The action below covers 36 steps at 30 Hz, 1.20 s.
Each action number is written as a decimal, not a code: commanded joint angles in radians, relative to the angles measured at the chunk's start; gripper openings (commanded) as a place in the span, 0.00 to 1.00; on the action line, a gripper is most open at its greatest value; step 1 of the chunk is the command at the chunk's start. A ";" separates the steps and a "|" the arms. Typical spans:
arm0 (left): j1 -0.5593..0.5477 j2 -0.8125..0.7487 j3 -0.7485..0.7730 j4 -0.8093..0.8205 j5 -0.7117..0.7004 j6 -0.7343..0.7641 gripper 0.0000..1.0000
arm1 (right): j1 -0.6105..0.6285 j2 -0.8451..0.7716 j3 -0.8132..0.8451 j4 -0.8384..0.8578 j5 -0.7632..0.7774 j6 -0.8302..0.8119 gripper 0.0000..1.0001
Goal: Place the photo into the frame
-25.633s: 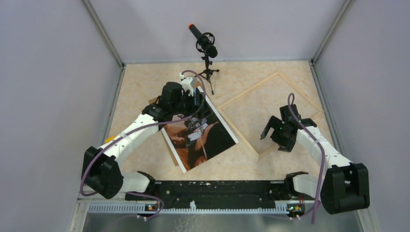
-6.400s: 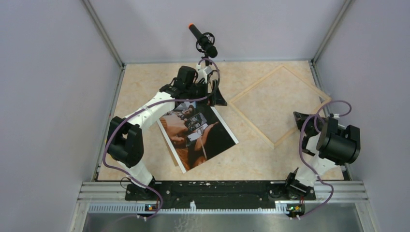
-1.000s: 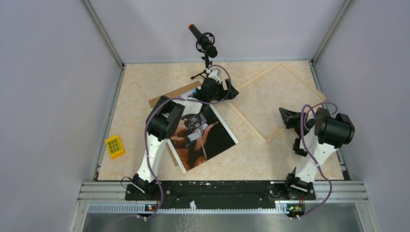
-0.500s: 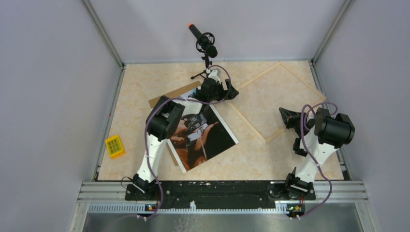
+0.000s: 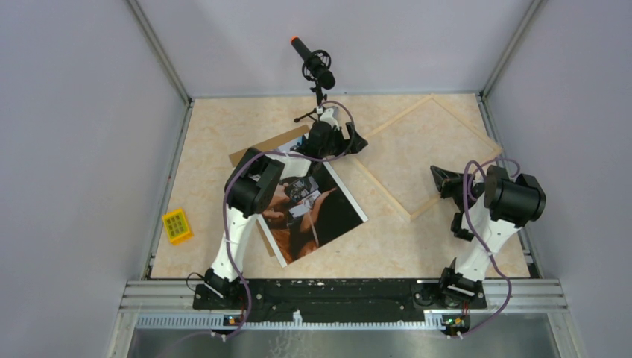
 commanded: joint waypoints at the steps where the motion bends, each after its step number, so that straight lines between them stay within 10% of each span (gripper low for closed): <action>1: -0.017 0.002 -0.020 0.027 0.059 -0.038 0.97 | 0.027 0.023 0.023 0.120 0.017 -0.003 0.00; 36: -0.014 -0.007 -0.034 0.020 0.060 -0.024 0.97 | 0.016 0.002 0.107 -0.104 -0.045 -0.266 0.06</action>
